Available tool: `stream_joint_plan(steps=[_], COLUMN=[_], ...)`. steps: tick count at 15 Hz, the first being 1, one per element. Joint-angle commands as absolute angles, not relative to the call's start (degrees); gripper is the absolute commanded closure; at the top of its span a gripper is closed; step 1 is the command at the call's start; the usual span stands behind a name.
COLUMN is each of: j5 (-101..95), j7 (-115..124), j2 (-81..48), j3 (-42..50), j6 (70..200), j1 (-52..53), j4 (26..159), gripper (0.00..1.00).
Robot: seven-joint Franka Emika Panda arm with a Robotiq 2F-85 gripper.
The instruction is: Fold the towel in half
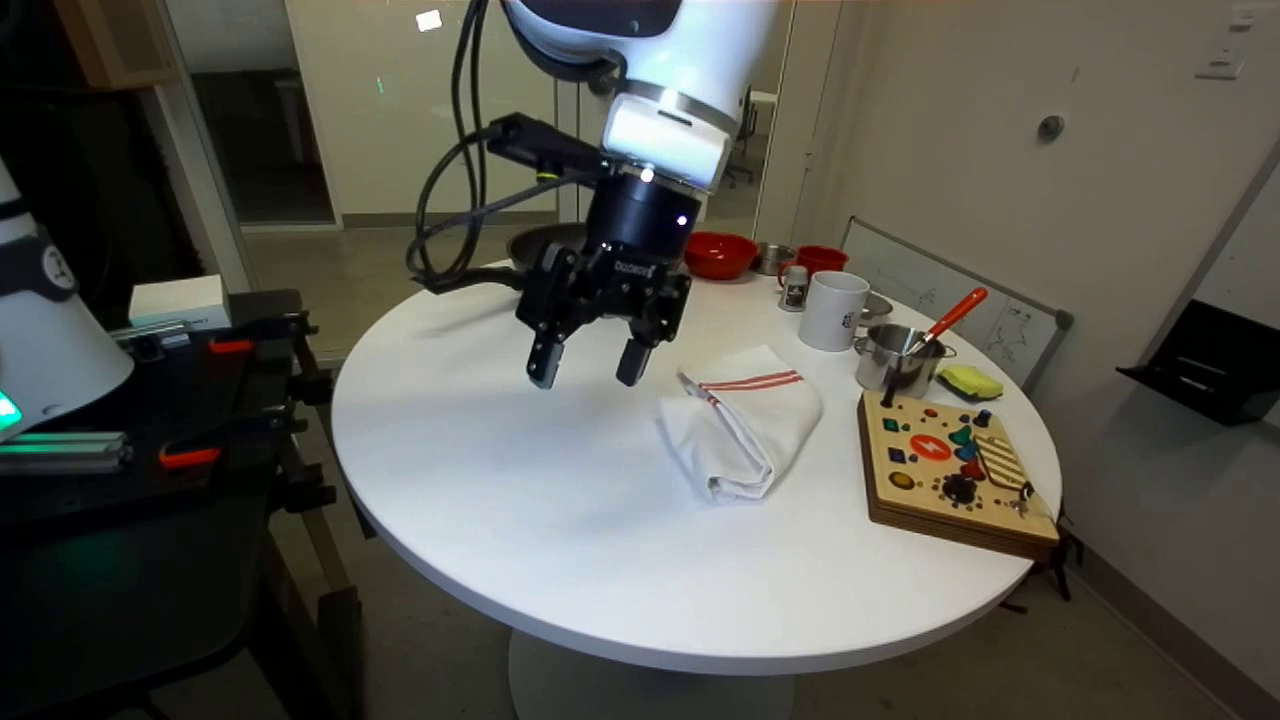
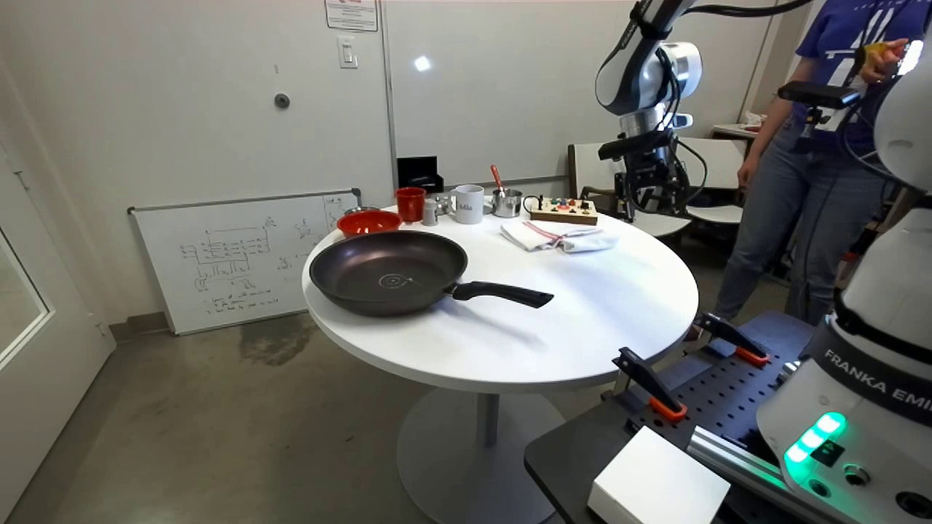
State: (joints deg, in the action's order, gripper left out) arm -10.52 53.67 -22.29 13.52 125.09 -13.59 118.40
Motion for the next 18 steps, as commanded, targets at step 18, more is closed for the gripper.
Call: stream_joint_plan(steps=[18], j5=[-22.53], j7=[92.97], j2=[-20.34], j3=[11.98], j6=[123.52], j1=[2.35], j4=[113.23], gripper=[0.00])
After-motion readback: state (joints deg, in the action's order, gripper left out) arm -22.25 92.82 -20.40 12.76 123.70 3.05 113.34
